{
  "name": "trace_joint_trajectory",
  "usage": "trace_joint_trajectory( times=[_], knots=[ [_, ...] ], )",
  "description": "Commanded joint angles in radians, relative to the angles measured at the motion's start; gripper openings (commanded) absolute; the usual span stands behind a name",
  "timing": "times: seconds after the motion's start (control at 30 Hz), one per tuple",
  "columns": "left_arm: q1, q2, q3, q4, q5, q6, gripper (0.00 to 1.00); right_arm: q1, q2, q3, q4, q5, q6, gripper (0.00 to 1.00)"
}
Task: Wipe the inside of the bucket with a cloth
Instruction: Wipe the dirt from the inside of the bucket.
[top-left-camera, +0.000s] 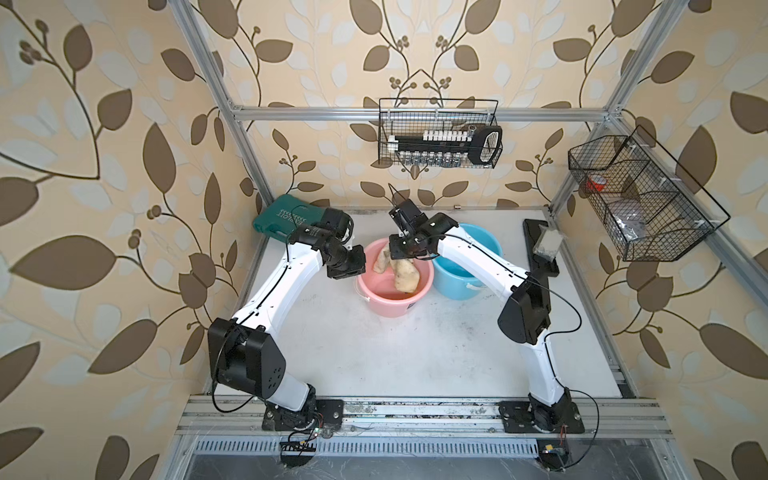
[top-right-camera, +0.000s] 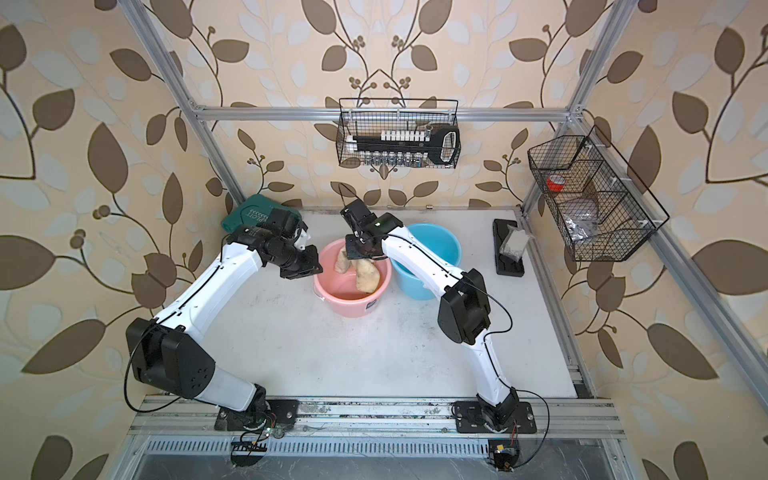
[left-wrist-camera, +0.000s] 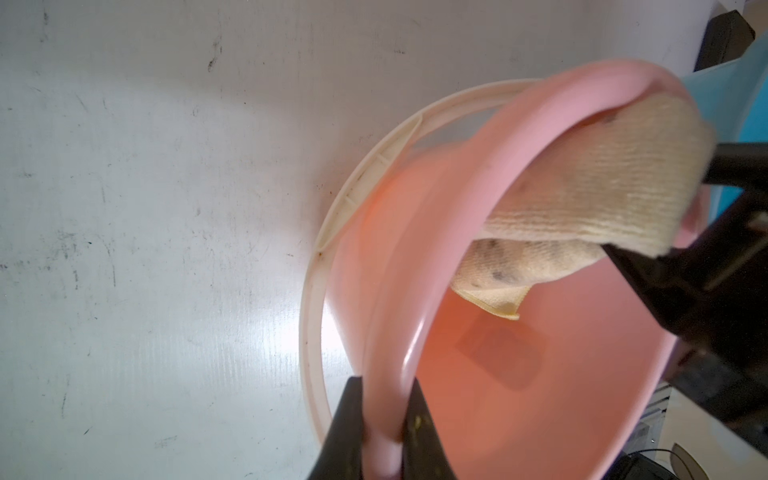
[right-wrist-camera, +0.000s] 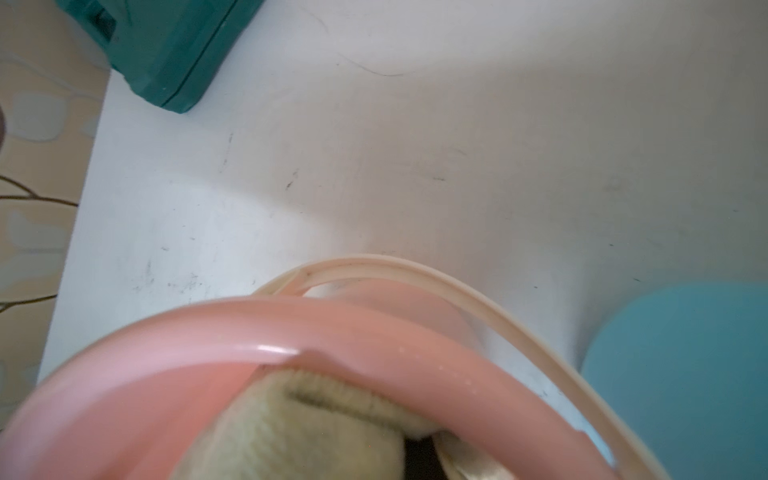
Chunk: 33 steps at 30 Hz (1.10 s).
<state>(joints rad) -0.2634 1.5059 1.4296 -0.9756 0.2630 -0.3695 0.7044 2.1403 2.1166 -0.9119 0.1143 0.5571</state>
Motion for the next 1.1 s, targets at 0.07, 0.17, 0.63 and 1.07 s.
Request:
trace_joint_trajectory(
  times=[0.07, 0.17, 0.63, 1.07],
  knots=[
    [-0.013, -0.056, 0.028, -0.049, -0.025, 0.030, 0.00, -0.019, -0.159, -0.119, 0.018, 0.173, 0.006, 0.00],
    [-0.012, -0.056, 0.026, -0.042, -0.018, 0.030, 0.00, -0.019, -0.217, -0.193, 0.061, 0.197, 0.021, 0.00],
    [-0.013, -0.098, -0.006, -0.023, 0.068, 0.040, 0.00, 0.037, 0.111, 0.258, -0.005, 0.036, 0.090, 0.00],
    [-0.013, -0.039, 0.030, -0.006, 0.076, 0.026, 0.00, 0.108, 0.056, 0.086, 0.177, -0.217, 0.122, 0.00]
  ],
)
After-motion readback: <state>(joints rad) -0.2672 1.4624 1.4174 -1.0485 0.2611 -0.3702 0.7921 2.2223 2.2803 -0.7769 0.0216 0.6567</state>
